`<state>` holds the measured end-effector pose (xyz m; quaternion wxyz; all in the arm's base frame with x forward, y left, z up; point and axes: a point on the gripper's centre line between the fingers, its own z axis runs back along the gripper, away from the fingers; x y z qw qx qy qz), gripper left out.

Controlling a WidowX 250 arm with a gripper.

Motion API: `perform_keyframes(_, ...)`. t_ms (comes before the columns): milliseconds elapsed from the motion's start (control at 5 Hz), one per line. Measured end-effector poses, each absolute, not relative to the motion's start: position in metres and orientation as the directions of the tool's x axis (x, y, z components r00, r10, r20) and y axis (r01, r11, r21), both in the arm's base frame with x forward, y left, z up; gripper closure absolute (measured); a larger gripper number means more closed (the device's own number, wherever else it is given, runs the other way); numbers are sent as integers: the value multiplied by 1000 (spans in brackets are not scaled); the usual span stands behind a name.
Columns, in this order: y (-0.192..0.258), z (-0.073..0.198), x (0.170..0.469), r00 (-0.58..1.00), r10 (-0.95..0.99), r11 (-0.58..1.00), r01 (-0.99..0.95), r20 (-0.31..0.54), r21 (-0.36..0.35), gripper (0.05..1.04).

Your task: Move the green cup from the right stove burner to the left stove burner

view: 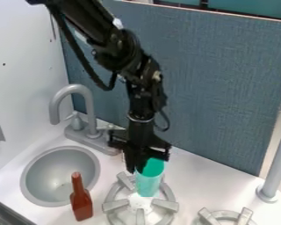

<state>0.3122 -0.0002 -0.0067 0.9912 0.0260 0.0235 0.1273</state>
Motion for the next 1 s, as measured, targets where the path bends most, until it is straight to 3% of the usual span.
perform_keyframes(200, 3, -23, 312, 955, 284, 956, -275, -92, 99, 993)
perform_keyframes(600, 19, -37, 311, 923, 371, 923, -355, -98, 145, 993)
perform_keyframes(800, 24, -42, 312, 921, 379, 921, -365, -92, 136, 993)
perform_keyframes(1000, 28, -43, 317, 914, 398, 917, -393, -80, 69, 993)
